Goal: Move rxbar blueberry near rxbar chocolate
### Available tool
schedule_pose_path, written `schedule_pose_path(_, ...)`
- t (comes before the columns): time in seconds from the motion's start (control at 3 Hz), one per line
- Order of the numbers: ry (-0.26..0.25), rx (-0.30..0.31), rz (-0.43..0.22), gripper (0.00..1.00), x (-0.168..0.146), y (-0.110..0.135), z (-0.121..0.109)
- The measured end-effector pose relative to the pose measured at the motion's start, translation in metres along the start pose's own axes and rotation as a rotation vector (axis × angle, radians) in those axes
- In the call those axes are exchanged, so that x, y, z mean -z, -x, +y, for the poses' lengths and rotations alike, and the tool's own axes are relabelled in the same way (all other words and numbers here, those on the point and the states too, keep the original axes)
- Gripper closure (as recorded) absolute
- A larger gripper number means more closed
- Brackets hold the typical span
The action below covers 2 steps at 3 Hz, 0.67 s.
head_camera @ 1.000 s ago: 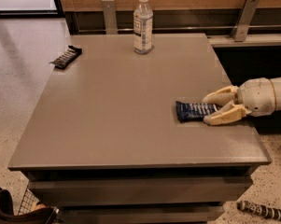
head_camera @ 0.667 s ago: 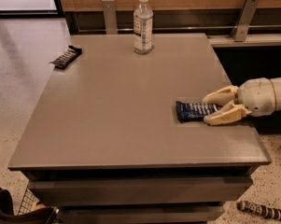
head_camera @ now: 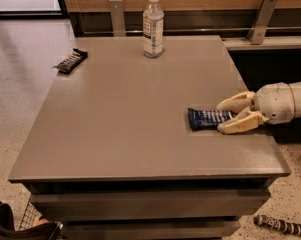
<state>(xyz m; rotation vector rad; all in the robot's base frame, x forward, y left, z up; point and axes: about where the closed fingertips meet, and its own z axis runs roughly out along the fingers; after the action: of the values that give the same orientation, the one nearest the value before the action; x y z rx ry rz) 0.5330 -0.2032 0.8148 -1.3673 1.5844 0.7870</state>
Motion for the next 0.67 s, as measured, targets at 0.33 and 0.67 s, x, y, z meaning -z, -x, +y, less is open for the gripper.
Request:
schedule_pose_path(0.33, -0.021, -0.001, 0.063, 1.00, -0.045, 0.062, -0.016)
schedule_pose_path(0.67, -0.089, -0.009, 0.147, 1.00, -0.085, 0.131, -0.041)
